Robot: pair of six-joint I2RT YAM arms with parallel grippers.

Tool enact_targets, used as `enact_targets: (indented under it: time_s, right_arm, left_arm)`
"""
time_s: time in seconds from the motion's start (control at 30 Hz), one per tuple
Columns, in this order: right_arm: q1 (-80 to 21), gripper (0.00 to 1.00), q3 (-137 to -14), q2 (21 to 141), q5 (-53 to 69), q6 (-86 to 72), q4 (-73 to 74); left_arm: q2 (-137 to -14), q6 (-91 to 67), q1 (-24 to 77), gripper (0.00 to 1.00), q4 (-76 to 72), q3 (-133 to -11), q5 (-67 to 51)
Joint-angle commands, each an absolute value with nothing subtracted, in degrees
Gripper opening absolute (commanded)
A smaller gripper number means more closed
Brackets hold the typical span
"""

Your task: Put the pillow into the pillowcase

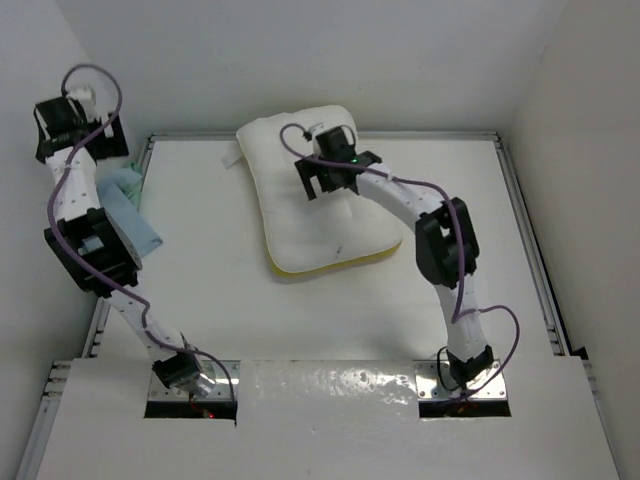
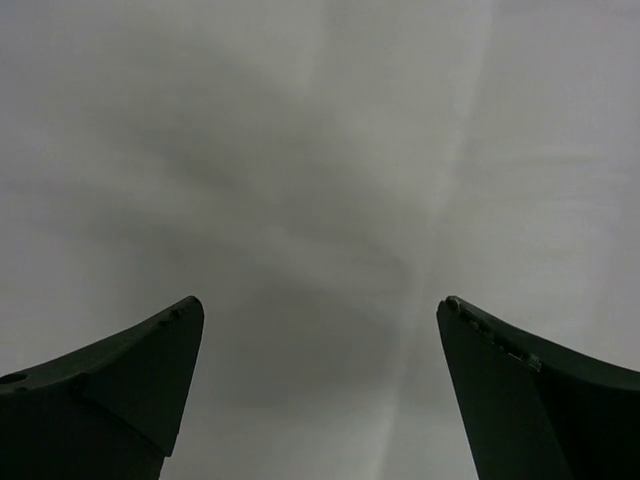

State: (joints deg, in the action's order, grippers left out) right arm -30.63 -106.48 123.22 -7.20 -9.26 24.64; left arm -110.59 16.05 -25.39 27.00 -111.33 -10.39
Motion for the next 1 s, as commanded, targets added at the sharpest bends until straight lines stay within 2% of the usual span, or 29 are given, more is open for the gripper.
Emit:
enact_targets:
  time_s: [0.0, 0.2, 0.33, 0.37, 0.4, 0.43, 0.47, 0.5, 0.53, 0.6, 0.73, 0.83, 0.87, 0.9, 0.97]
  right_arm:
    - [-37.8, 0.99, -108.5, 125.2, -6.0, -9.8, 21.9]
    - [-41.7, 0.99, -105.1, 130.0, -6.7, -13.8, 22.4]
    - [-42.1, 0.97, -100.2, 131.0, -8.6, -13.7, 22.4]
    - [-42.1, 0.77, -99.9, 131.1, -10.5, -13.6, 24.2]
    - [-42.0, 0.66, -99.5, 131.1, -11.7, -13.5, 25.0]
    - [-41.7, 0.34, -97.8, 130.1, -12.8, -12.9, 25.4]
    - [-41.3, 0.16, -94.1, 128.9, -13.3, -12.8, 25.0]
    - [-40.7, 0.05, -91.8, 127.5, -13.7, -13.6, 24.1]
    - [-38.7, 0.0, -89.0, 125.8, -14.2, -14.2, 23.2]
    - [-35.3, 0.0, -81.1, 120.0, -14.7, -17.0, 21.5]
    - [-20.4, 0.0, -68.3, 108.3, -15.8, -18.7, 19.0]
    - [-15.1, 0.03, -65.0, 100.6, -11.1, -6.1, 20.2]
    - [-15.2, 0.11, -66.6, 98.8, -9.8, -1.6, 21.7]
    - [-15.6, 0.32, -67.9, 98.3, -5.0, 6.2, 24.1]
    - [-15.6, 0.5, -72.3, 96.7, -0.8, 9.0, 29.7]
  left_arm:
    - [-116.3, 14.0, -27.2, 1.0, 46.1, -107.3, -6.3]
    - [-119.4, 13.9, -28.3, 1.0, 36.5, -97.0, 6.8]
    - [-124.9, 17.1, -29.1, 1.0, 35.8, -94.6, 6.6]
    - [-125.3, 17.6, -29.0, 0.96, 35.0, -93.4, 6.1]
    - [-125.2, 17.9, -29.1, 0.91, 33.2, -92.2, 5.0]
    - [-124.5, 18.9, -29.0, 0.71, 32.3, -89.8, 4.1]
    - [-124.0, 19.5, -29.1, 0.58, 31.4, -87.8, 1.3]
    - [-123.5, 20.7, -29.1, 0.44, 31.5, -87.3, 0.3]
    - [-122.3, 21.0, -29.1, 0.0, 31.6, -86.9, -1.8]
    - [-120.2, 20.5, -29.1, 0.0, 33.0, -87.1, -5.7]
    - [-109.8, 19.7, -27.5, 0.0, 35.9, -91.8, -17.7]
    - [-105.7, 26.0, -20.5, 0.0, 42.3, -102.5, -25.8]
    - [-105.6, 29.4, -14.6, 0.0, 49.3, -109.8, -28.9]
    - [-105.5, 36.7, -11.5, 0.0, 53.4, -113.2, -30.8]
    - [-105.5, 45.5, -2.6, 0.0, 63.4, -120.6, -36.5]
